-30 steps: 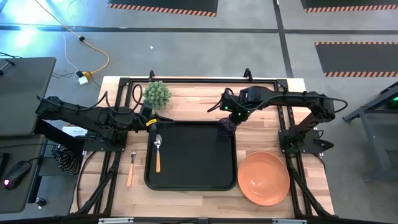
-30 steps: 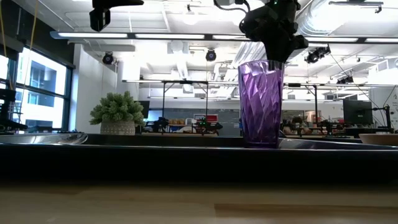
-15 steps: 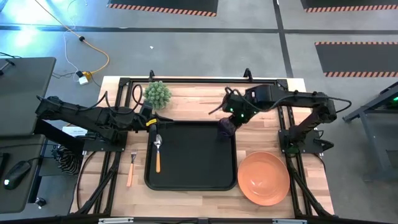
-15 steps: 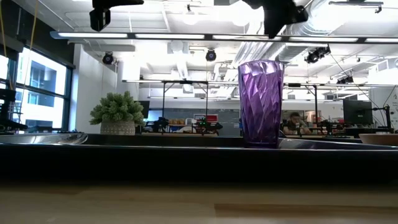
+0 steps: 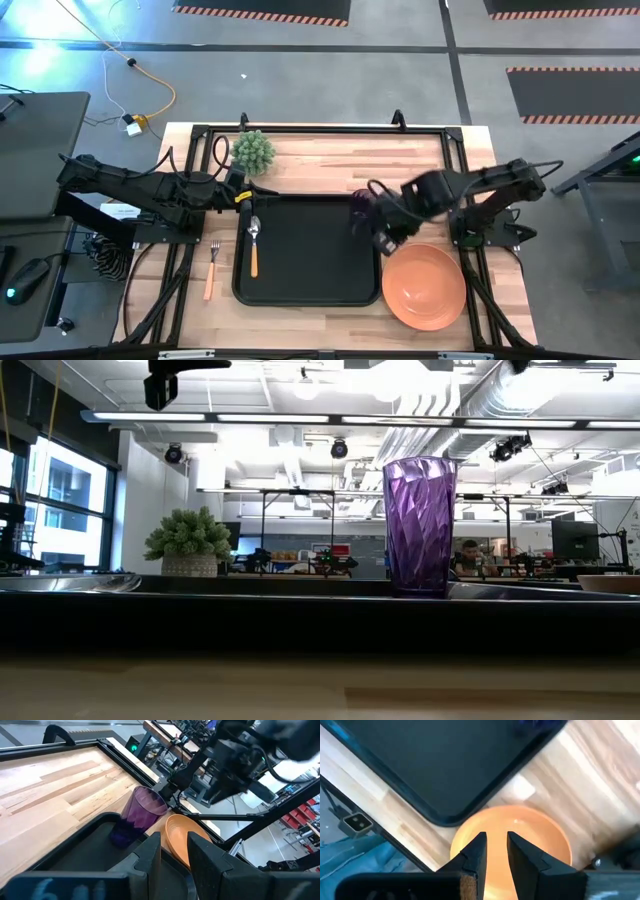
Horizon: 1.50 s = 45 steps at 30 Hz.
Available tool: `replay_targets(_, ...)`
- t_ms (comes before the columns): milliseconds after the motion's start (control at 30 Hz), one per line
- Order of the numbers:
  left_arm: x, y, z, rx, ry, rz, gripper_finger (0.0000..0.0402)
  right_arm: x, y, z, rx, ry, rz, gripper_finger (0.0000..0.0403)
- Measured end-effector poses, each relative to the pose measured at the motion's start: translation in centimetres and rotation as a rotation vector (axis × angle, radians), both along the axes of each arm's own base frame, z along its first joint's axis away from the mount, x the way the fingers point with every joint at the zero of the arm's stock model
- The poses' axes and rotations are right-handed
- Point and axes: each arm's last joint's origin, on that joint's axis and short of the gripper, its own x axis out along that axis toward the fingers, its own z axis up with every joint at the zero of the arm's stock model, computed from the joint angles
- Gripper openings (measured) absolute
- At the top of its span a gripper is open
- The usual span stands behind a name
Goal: Pick and place plate/cup/fork/spoon on tray
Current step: Put the orange plate on the black tray to the right of the yellow spoon
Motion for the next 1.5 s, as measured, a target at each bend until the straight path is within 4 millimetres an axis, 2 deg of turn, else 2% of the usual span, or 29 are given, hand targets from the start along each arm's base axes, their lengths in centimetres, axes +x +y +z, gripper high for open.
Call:
replay_targets(200, 0.0, 0.0, 0.0, 0.0, 0.0, 0.0, 0.0085, -1.4, 3.9, 0.0, -0.02, 0.007, -0.04, 0.0067)
replay_targets(400, 0.0, 0.0, 0.0, 0.0, 0.0, 0.0, 0.0085, -2.8, 6.7, -0.1, -0.018, 0.012, -0.113, 0.0067)
replay_targets(700, 0.0, -0.1, 0.0, -0.005, 0.002, -0.019, 0.0085, -3.7, 11.1, -1.8, -0.038, 0.073, -0.136, 0.0067)
replay_targets(967, 0.0, -0.1, 0.0, -0.008, 0.002, -0.032, 0.0085, -4.3, 13.3, -3.0, -0.056, 0.11, -0.124, 0.0067)
replay_targets(1167, 0.0, -0.1, 0.0, 0.0, 0.003, -0.035, 0.0085, -3.8, 14.6, -4.5, -0.054, 0.178, -0.111, 0.007)
replay_targets(1367, 0.0, -0.1, 0.0, 0.0, 0.003, -0.036, 0.0085, -2.8, 15.9, -6.0, -0.051, 0.172, -0.078, 0.0106)
replay_targets(1500, 0.0, -0.2, 0.0, -0.009, 0.005, -0.069, 0.0085, -2.3, 16.8, -6.2, -0.026, 0.072, -0.066, 0.0129)
